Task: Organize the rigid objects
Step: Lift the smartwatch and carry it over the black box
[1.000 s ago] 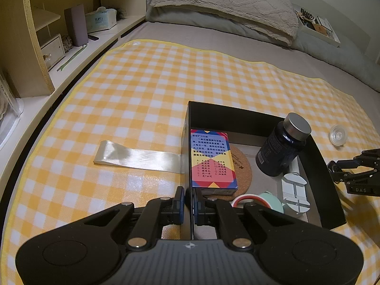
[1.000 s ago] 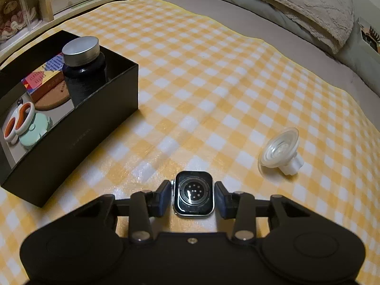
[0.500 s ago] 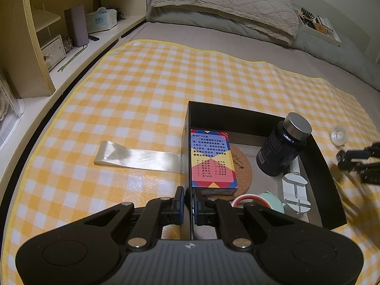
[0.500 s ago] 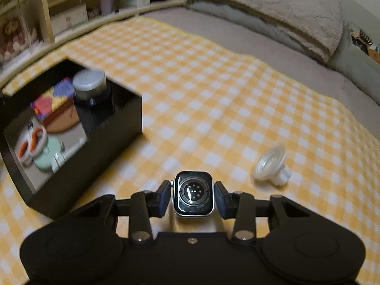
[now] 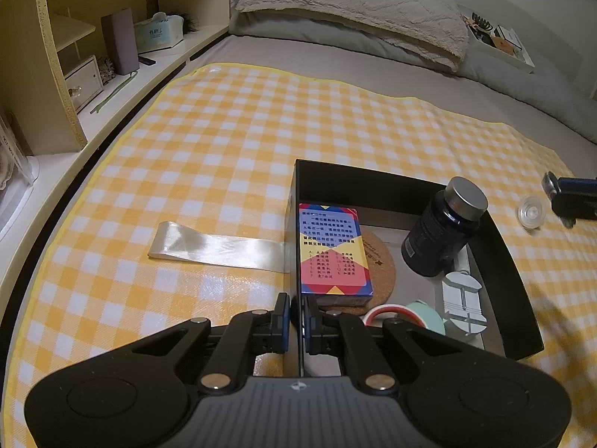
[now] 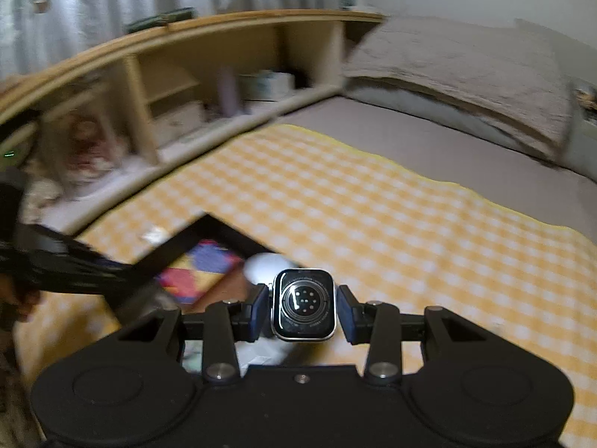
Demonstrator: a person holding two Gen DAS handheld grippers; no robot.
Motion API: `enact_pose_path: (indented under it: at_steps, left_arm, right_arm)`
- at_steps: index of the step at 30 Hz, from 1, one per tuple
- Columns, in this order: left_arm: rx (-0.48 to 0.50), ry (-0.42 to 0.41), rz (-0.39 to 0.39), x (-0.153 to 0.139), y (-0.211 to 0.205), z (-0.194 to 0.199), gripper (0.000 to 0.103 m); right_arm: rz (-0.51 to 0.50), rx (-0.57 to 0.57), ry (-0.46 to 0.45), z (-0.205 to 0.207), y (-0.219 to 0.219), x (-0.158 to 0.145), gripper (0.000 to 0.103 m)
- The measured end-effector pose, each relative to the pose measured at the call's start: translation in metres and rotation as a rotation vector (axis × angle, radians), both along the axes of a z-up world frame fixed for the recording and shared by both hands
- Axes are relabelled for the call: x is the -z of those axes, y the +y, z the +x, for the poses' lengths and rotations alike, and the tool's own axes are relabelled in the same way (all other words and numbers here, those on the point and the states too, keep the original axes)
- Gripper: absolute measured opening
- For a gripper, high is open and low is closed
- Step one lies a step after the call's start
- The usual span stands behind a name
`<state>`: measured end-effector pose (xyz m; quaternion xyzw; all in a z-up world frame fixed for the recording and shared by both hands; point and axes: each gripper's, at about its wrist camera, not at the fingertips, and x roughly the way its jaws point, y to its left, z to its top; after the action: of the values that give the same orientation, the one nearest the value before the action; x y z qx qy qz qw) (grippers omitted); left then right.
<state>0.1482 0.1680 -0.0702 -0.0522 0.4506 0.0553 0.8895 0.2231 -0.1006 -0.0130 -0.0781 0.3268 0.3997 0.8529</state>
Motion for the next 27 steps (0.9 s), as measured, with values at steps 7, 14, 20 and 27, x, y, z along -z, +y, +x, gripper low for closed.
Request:
enact_pose_path:
  at_steps: [7,14,20,27]
  left_arm:
    - [0.002,-0.001,-0.005,0.0,0.001,-0.001,0.007]
    - [0.0,-0.001,-0.009,0.0,0.002,-0.001,0.007]
    - [0.002,-0.002,-0.018,0.0,0.002,-0.002,0.007]
    - [0.001,-0.001,-0.018,0.0,0.002,-0.002,0.007]
  right_arm:
    - [0.012,-0.138,0.077,-0.019,0.044,0.007,0.041]
    - [-0.038,-0.185,0.113,-0.018,0.079,0.029,0.04]
    - [-0.085,-0.182,0.09,-0.011,0.101,0.044,0.04]
    - [-0.107,-0.169,0.057,-0.005,0.111,0.053,0.041]
